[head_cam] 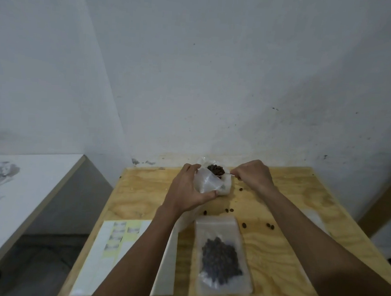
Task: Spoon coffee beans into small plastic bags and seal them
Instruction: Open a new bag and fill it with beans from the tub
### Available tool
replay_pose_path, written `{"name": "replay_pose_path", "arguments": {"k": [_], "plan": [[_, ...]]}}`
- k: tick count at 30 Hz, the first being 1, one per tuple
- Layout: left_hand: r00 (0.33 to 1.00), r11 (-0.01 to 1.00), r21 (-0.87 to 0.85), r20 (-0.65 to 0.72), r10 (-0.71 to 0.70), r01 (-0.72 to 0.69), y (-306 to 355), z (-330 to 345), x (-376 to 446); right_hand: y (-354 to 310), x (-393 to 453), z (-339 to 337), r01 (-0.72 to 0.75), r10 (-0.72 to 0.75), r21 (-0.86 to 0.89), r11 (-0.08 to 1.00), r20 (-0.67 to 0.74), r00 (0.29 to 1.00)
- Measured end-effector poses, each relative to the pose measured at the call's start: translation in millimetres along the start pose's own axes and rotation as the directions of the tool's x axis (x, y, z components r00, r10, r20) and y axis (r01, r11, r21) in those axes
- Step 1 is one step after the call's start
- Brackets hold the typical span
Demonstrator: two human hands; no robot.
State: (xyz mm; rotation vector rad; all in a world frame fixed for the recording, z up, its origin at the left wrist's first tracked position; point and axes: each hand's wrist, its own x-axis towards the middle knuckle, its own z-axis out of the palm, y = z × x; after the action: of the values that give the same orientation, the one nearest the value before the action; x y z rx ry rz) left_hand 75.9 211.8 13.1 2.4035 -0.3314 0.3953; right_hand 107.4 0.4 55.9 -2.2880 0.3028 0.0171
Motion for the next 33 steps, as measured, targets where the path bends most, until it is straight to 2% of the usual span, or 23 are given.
{"name": "replay_pose_path", "arguments": {"k": [6,8,11,13,15,18,20,21,26,30,33], "plan": [[0.999,0.997,0.069,-0.015,-0.031,0.032,3,-6,-9,-12,-23,-25,0.04,-0.04,0.082,0.996,-0.007,0.999],[0.999,0.996,0.072,-0.035,-0.04,0.042,6,-7,-11,-15,-30,-31,0.048,-0.05,0.078,0.996,0.03,0.998],[0.998,0.997,0.072,-0.06,-0.028,0.032,13,-6,-14,-18,-37,-29,0.099,-0.095,-0.037,0.994,0.096,0.991],[0.998,0.997,0.073,-0.067,-0.011,0.016,17,-4,-16,-20,-40,-23,0.19,-0.176,-0.142,0.971,0.109,0.978],[0.998,0.997,0.075,-0.068,-0.006,0.011,18,-2,-18,-22,-48,-20,0.296,-0.288,-0.248,0.922,0.068,0.955],[0.997,0.998,0.058,-0.078,-0.025,0.03,16,-2,-18,-25,-56,-20,0.321,-0.372,-0.31,0.895,-0.122,0.92],[0.993,0.997,0.025,-0.088,-0.075,0.077,14,-2,-17,-19,-51,-16,0.279,-0.356,-0.312,0.908,-0.228,0.906],[0.991,0.994,0.007,-0.088,-0.105,0.106,13,-2,-15,-15,-47,-12,0.254,-0.342,-0.339,0.906,-0.233,0.91],[0.978,0.975,-0.101,-0.047,-0.203,0.197,15,2,-5,7,-34,17,0.204,-0.286,-0.451,0.869,-0.121,0.951],[0.962,0.941,-0.23,-0.06,-0.267,0.247,21,8,4,8,-32,31,0.241,-0.304,-0.434,0.868,-0.081,0.949],[0.938,0.878,-0.386,-0.078,-0.337,0.283,26,11,13,8,-27,32,0.195,-0.208,-0.334,0.922,-0.004,0.978]]}}
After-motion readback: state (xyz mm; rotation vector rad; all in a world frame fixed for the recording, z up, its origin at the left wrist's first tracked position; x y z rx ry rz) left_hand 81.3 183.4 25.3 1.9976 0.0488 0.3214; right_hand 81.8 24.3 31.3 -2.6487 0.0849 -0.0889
